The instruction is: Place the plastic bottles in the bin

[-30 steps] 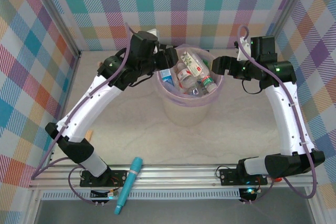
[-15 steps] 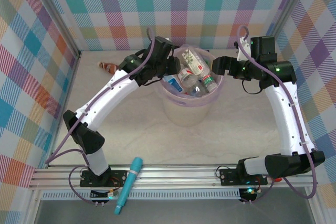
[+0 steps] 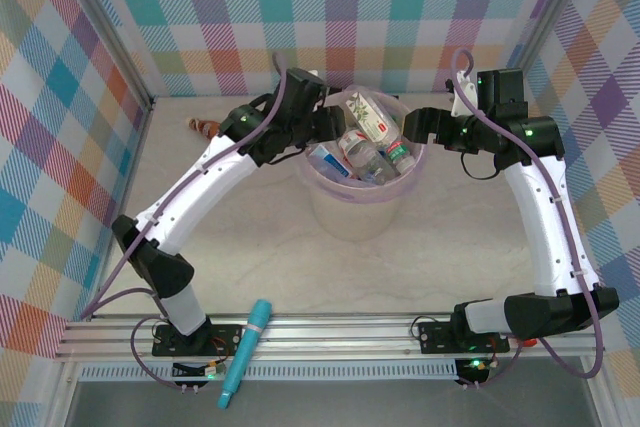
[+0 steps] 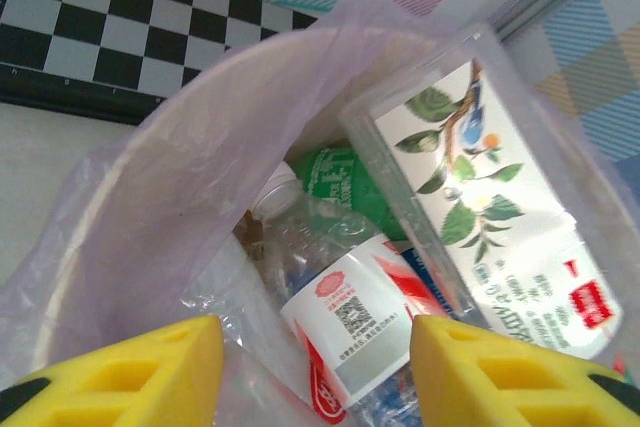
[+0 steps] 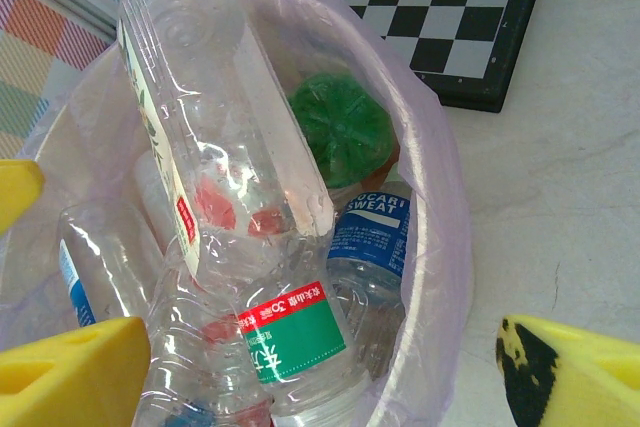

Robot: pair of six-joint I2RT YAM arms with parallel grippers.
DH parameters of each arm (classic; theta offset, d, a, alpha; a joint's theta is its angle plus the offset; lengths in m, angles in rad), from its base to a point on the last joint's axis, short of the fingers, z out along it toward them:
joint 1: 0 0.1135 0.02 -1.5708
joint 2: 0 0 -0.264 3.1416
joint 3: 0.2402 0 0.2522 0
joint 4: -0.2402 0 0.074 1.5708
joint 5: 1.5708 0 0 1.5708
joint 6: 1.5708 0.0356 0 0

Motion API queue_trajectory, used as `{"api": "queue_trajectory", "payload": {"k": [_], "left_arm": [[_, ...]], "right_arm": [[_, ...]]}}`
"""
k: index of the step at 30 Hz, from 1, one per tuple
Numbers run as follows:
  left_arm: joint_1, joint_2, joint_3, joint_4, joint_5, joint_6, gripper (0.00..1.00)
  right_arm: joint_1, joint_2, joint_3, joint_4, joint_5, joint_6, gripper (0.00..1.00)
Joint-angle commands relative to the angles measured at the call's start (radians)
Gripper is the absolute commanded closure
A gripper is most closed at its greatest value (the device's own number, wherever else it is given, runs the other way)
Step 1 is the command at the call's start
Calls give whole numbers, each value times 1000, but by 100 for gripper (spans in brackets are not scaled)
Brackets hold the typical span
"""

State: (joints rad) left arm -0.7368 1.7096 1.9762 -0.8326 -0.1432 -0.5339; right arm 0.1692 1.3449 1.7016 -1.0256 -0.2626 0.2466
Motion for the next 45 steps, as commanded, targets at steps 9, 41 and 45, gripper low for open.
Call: {"api": "queue_trajectory", "payload": {"k": [9,41,45], "left_arm": [[57,-125,23,14,-45,13,39],[758,124,-374,332,225,-212,0],[767,259,-288,319,211,-216,0]], "right_arm": [[-7,-16,-2,4,-23,-9,10],[-8,-65,-63,-44,-38,-21,9],[-7,-67,-81,-44,-45,-14,9]]}}
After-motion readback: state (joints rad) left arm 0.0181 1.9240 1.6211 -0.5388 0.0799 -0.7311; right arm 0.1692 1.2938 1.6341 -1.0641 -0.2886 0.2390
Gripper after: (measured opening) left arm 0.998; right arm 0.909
